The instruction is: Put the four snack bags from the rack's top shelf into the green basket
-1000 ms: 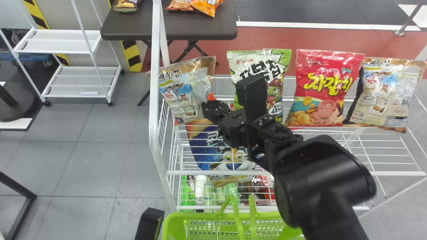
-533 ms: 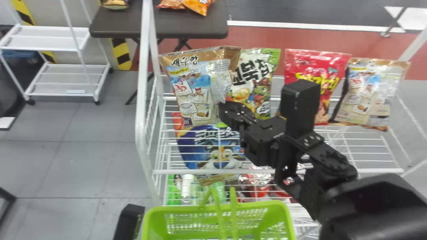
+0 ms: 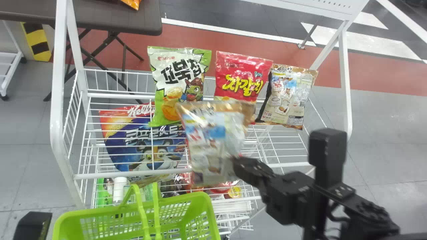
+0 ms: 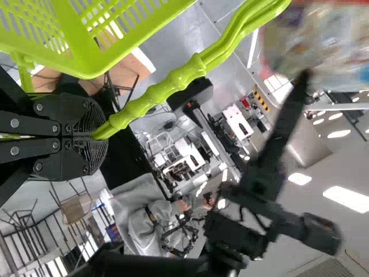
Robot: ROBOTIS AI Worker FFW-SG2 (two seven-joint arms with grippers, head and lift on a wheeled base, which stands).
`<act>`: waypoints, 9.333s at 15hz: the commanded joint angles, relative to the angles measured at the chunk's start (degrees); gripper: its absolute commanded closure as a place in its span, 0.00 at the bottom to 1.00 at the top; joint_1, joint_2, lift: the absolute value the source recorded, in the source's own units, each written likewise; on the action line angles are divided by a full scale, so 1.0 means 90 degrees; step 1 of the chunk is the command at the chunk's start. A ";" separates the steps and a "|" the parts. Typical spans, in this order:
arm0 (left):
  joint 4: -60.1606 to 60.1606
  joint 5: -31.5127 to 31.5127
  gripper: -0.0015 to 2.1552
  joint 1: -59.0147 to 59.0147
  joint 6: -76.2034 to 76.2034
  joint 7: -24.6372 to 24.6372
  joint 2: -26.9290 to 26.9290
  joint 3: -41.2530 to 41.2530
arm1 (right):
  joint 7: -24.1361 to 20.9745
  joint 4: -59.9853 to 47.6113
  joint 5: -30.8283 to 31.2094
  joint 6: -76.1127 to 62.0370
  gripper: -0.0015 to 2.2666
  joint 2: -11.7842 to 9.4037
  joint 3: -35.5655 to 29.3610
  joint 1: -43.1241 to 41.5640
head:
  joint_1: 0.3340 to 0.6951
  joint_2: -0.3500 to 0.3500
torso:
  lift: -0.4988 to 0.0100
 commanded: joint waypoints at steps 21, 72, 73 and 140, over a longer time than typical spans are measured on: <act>0.0027 -0.0040 0.72 0.0023 -0.0105 0.0058 -0.0202 0.0018 | 0.0482 0.1323 -0.0674 0.2138 0.69 -0.0327 0.0980 0.0038 | 1.00 0.00 | 0.98; 0.0232 -0.0010 0.72 -0.0172 -0.0105 -0.0049 -0.0222 0.0067 | -0.0534 0.1723 -0.1348 0.2138 0.99 -0.0093 0.0931 -0.0685 | 1.00 0.00 | 0.98; 0.0232 -0.0010 0.72 -0.0172 -0.0105 -0.0049 -0.0232 0.0047 | -0.0553 0.1752 -0.1289 0.2138 0.99 -0.0132 0.1058 -0.0685 | 1.00 0.00 | 0.98; 0.0193 -0.0098 0.72 -0.0309 0.0109 0.0039 -0.0222 -0.0236 | -0.0055 0.2094 -0.1328 0.2138 0.99 -0.0171 0.0297 -0.0265 | 1.00 0.00 | 0.98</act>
